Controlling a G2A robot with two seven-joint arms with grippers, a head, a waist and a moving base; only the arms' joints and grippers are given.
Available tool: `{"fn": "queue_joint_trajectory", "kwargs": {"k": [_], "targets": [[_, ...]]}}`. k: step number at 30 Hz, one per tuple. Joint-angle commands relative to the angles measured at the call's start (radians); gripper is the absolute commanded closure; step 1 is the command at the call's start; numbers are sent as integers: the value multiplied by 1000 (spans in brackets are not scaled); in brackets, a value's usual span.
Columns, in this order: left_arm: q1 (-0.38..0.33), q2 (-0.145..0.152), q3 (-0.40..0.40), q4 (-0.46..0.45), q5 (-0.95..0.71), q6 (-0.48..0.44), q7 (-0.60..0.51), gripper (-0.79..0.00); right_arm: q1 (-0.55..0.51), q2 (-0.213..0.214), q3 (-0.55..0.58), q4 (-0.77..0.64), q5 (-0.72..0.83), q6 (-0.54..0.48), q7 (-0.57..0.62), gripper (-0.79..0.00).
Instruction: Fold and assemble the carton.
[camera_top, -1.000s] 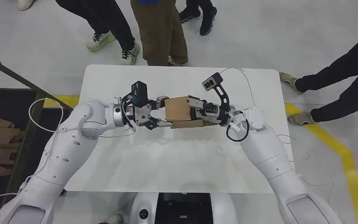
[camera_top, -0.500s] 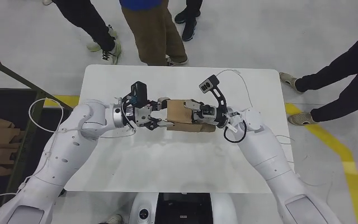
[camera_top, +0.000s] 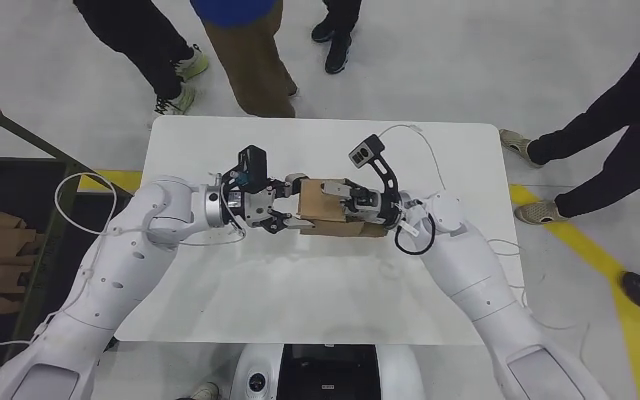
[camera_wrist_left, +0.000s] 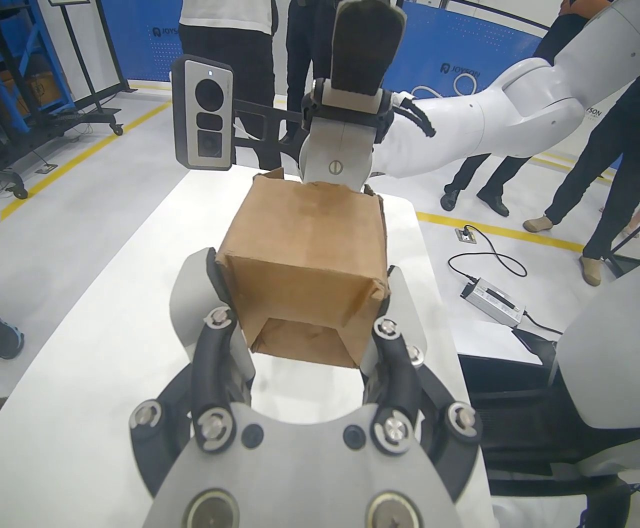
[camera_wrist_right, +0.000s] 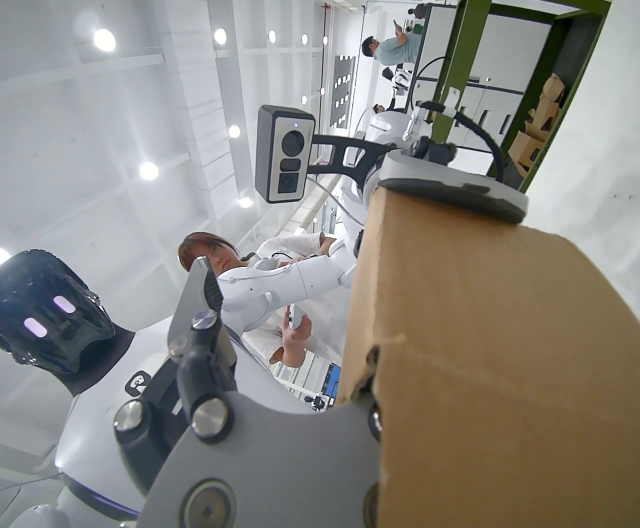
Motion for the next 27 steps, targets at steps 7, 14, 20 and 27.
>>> {"fn": "queue_joint_trajectory", "kwargs": {"k": [7,14,20,27], "targets": [[-4,2,-3,18,-8,0,0,-533,-2,5,28,16,5,-5,6,-606],[-1,5,-8,16,-10,0,0,-542,-8,5,30,7,2,5,15,-606],[1,6,-2,-3,-7,0,1,-529,2,2,10,7,-47,14,-7,-616],[3,7,4,-6,-5,0,4,-536,4,-3,-4,6,-44,14,-6,-616]]}}
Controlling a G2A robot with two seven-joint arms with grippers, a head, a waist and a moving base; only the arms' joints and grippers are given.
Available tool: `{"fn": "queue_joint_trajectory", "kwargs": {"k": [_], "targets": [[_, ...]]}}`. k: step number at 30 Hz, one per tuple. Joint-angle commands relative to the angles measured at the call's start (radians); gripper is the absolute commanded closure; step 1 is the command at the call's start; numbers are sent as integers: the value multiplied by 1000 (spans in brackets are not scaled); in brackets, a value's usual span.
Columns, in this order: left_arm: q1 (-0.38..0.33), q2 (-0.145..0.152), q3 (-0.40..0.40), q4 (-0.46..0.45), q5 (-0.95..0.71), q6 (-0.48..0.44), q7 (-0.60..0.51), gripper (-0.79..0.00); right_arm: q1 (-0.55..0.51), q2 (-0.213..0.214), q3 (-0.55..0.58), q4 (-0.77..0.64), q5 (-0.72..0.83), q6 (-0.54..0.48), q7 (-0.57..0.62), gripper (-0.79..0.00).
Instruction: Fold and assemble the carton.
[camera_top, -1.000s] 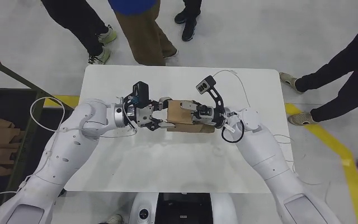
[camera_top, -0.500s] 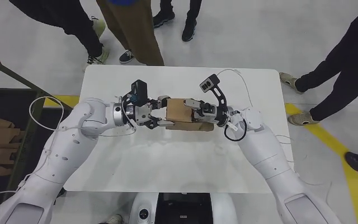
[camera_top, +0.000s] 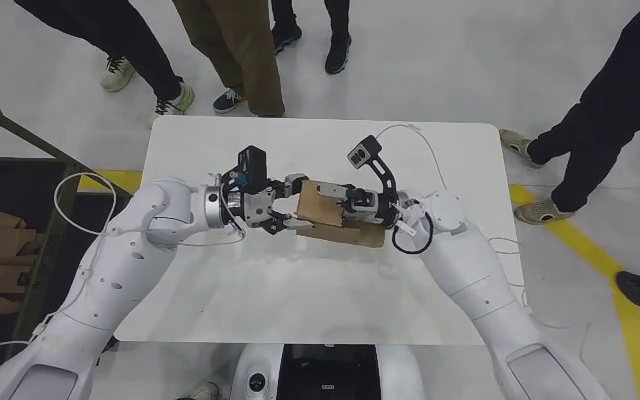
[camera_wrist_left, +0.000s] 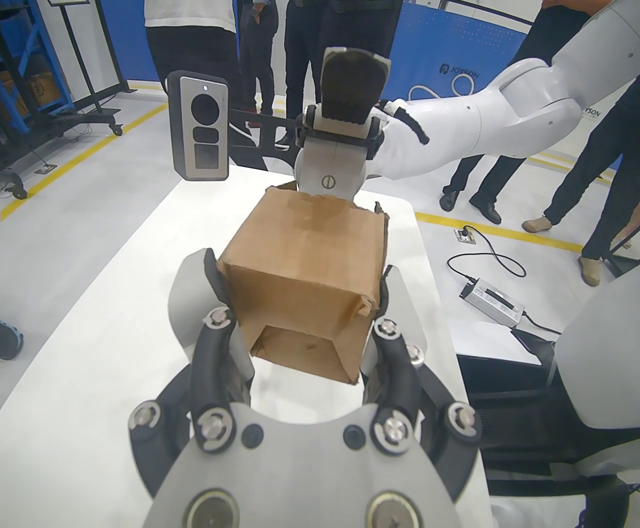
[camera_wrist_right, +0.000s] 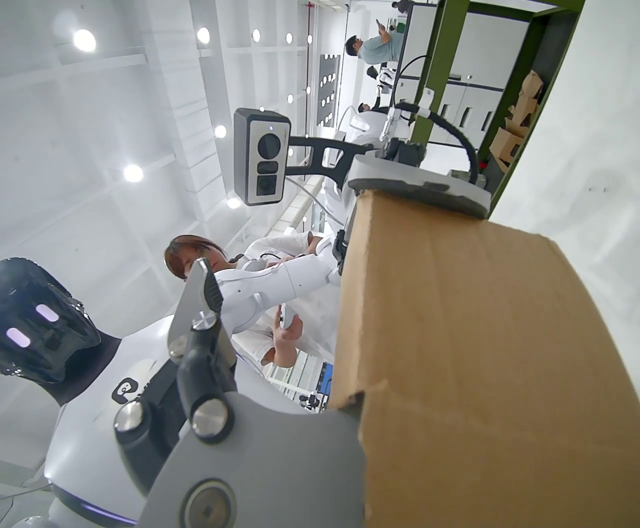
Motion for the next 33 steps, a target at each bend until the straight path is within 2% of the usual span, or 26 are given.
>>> {"fn": "queue_joint_trajectory", "kwargs": {"k": [1,7,8,9,10,13,14,19,21,29,32,33], "targets": [[0,0,2,1,-2,0,1,-542,0,-2,-4,1,4,2,2,-616],[-1,1,3,4,-3,0,2,-548,-1,-5,-5,8,24,-2,6,-619],[-1,1,3,4,-3,0,1,-548,-3,-5,-3,8,35,-4,9,-582],[-1,1,3,6,-6,0,2,-551,-4,-5,0,10,41,-6,16,-493],[-1,1,1,8,-7,0,3,-551,-7,-5,4,13,52,-8,18,-345],[-1,2,-5,13,-12,0,5,-570,-10,-3,15,23,61,-10,26,-49],[-1,2,-6,13,-13,0,5,-573,-12,-2,18,24,62,-11,28,-3],[4,4,-19,15,-15,0,8,-576,-16,1,34,25,60,-9,30,0],[8,5,-24,17,-17,0,11,-554,-17,3,41,23,59,-7,30,0],[16,7,-37,22,-16,0,15,-570,-17,6,55,15,48,-4,31,0],[25,9,-44,28,-35,0,24,-653,-15,8,59,15,32,-7,38,0],[28,10,-47,31,-47,0,27,-751,-14,9,62,15,24,-10,40,0]]}}
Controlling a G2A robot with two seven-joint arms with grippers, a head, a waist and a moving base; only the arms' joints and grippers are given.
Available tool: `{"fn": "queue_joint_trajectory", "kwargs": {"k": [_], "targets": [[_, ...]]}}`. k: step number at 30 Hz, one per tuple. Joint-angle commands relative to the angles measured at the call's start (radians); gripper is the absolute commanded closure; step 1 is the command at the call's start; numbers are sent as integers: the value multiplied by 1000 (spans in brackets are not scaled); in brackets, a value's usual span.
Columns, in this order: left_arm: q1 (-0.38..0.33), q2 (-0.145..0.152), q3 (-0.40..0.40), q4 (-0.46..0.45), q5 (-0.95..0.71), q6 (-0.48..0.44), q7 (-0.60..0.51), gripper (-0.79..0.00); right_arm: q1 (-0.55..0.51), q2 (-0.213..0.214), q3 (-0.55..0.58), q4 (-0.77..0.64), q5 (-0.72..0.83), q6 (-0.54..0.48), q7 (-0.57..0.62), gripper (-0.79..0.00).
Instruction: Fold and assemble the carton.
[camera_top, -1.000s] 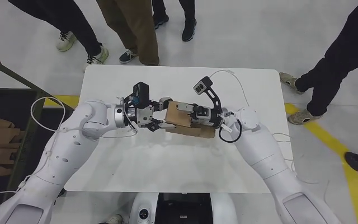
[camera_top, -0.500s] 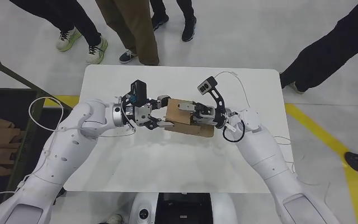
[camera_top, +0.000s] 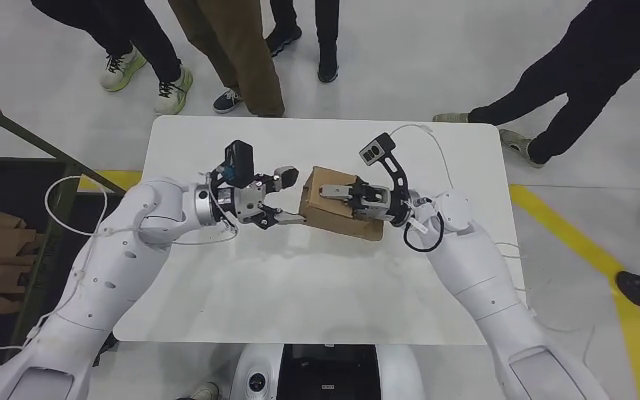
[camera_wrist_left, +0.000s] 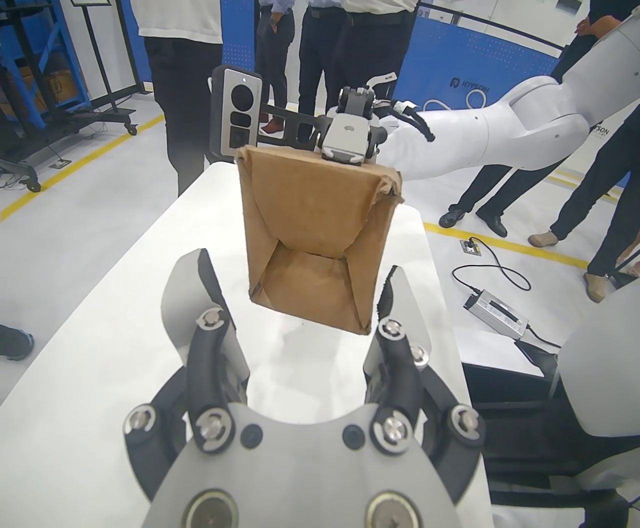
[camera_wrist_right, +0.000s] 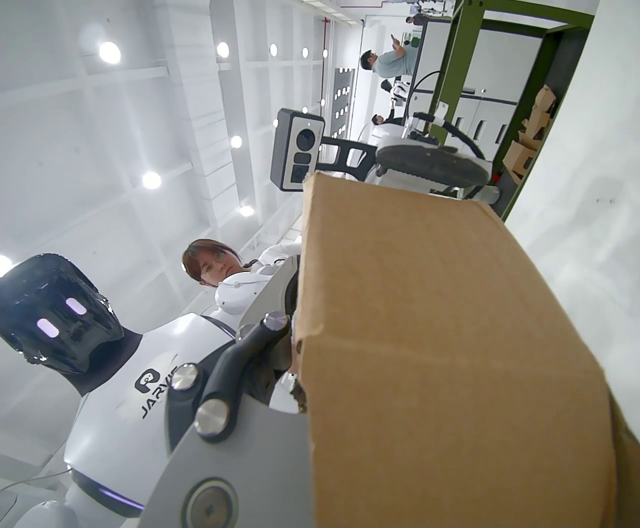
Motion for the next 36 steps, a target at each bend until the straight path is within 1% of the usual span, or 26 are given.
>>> {"fn": "queue_joint_trajectory", "kwargs": {"k": [1,5,10,19,29,36], "targets": [[4,2,-6,7,-25,0,4,-785,1,2,5,1,-12,-3,4,0],[11,6,-30,25,-76,2,9,-785,2,8,16,-1,-34,-5,20,0],[16,6,-41,34,-102,46,-1,-785,-2,10,8,-20,-47,3,48,0],[-18,-9,9,32,-106,98,-57,-785,-4,2,-28,-51,-47,15,26,0],[-48,-19,38,42,-121,95,-87,-785,5,-4,-47,-51,-35,18,28,0],[-53,-23,38,55,-121,93,-92,-785,11,-4,-42,-38,-27,13,30,0]]}}
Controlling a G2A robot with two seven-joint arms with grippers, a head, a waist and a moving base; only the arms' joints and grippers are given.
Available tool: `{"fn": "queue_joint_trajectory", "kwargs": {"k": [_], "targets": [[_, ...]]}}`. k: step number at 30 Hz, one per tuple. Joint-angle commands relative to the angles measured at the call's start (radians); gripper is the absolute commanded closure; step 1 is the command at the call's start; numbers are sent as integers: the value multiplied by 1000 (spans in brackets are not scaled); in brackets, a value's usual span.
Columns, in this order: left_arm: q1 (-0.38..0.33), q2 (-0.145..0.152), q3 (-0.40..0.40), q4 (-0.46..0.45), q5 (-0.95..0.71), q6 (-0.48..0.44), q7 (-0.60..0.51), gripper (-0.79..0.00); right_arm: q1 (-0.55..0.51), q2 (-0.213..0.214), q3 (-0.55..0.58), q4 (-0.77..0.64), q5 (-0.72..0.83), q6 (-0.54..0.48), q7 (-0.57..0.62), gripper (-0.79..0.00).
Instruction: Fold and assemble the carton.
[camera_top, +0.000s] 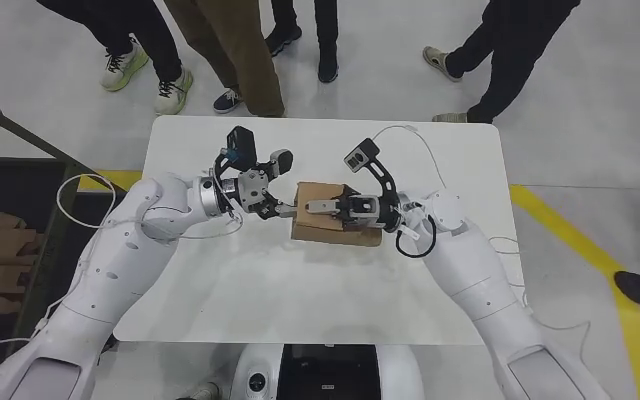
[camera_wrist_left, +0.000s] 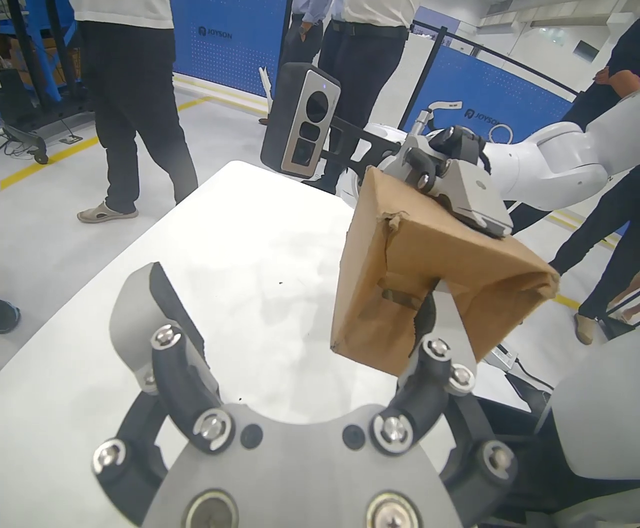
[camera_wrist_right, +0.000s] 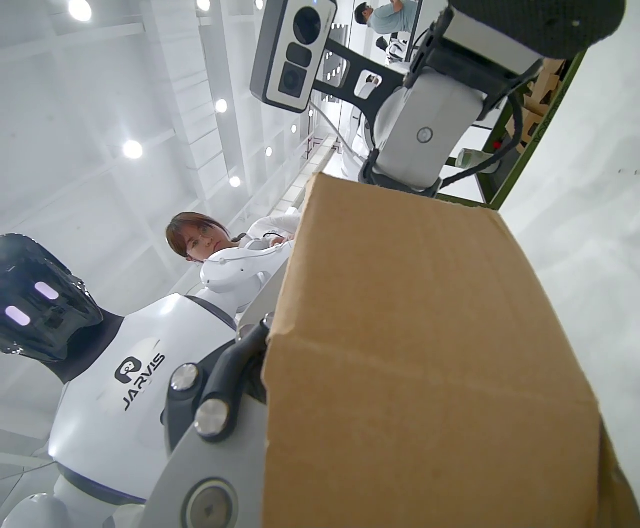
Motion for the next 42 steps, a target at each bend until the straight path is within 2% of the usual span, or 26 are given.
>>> {"fn": "queue_joint_trajectory", "kwargs": {"k": [1,8,14,19,24,31,40,42], "targets": [[2,0,-6,11,-1,3,2,-785,1,2,8,6,0,-4,-2,0],[26,5,-52,24,17,-5,31,-785,4,10,38,19,-12,0,-4,0],[60,11,-80,-14,67,-91,69,-785,20,17,56,39,-37,23,3,0],[69,17,-56,-61,169,-91,61,-785,36,19,57,33,-45,32,23,0],[56,12,-27,-66,241,-91,117,-785,35,17,42,11,-50,28,28,0],[27,1,27,-69,300,-91,149,-785,21,14,20,0,-49,20,20,0],[18,-2,54,-68,336,-91,186,-785,31,9,3,5,-46,20,19,0],[16,-2,57,-65,338,-91,191,-757,36,8,-1,9,-45,20,20,0]]}}
